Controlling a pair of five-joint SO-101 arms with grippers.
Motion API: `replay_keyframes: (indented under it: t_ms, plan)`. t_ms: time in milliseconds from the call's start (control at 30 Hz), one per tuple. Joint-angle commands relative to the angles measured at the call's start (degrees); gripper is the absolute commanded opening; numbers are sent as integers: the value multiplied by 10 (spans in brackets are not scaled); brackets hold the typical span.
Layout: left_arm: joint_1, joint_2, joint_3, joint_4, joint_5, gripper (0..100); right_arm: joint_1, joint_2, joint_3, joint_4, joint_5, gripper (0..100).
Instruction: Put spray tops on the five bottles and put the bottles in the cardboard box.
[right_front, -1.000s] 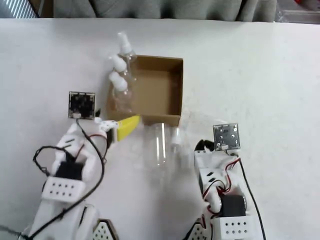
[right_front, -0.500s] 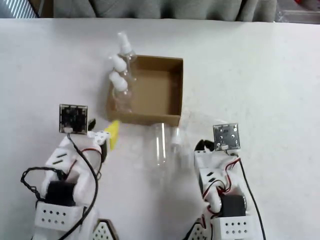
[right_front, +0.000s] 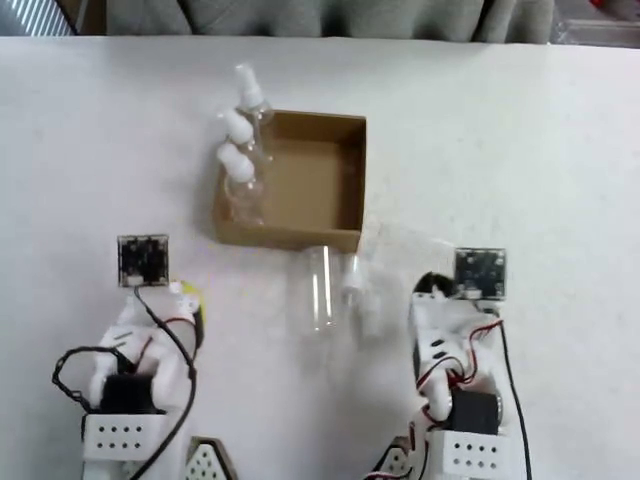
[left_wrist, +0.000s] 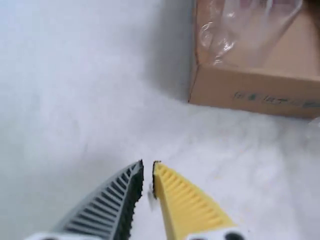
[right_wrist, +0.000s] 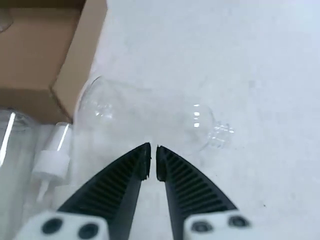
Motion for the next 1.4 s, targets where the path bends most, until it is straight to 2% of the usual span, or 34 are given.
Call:
replay_keyframes:
  t_ms: [0, 67, 167, 467, 700, 833, 1067, 1167, 1367]
  plan:
    - [-10, -36, 23, -40, -4, 39, 55, -8, 5, -45, 7, 15]
    - [-13, -51, 22, -31, -4, 39, 76, -5, 5, -56, 17, 15]
    - [-10, -61, 22, -6, -5, 39, 70, -3, 2, -43, 65, 15]
    - [-13, -61, 22, -3, -6, 41, 91, 30, -140, -36, 68, 15]
    - [-14, -60, 22, 4, -6, 41, 91, 294, -308, -31, 67, 15]
    - [-14, -61, 22, 4, -27, 40, 87, 453, -422, 25, 65, 15]
    - [-12, -61, 22, 4, -54, 39, 42, 656, -600, 143, -62, 15]
    - [-14, -61, 22, 4, -54, 39, 15, 713, -655, 171, -143, 30]
    - [-14, -61, 22, 4, -55, 39, -39, 788, -715, 232, -309, 267]
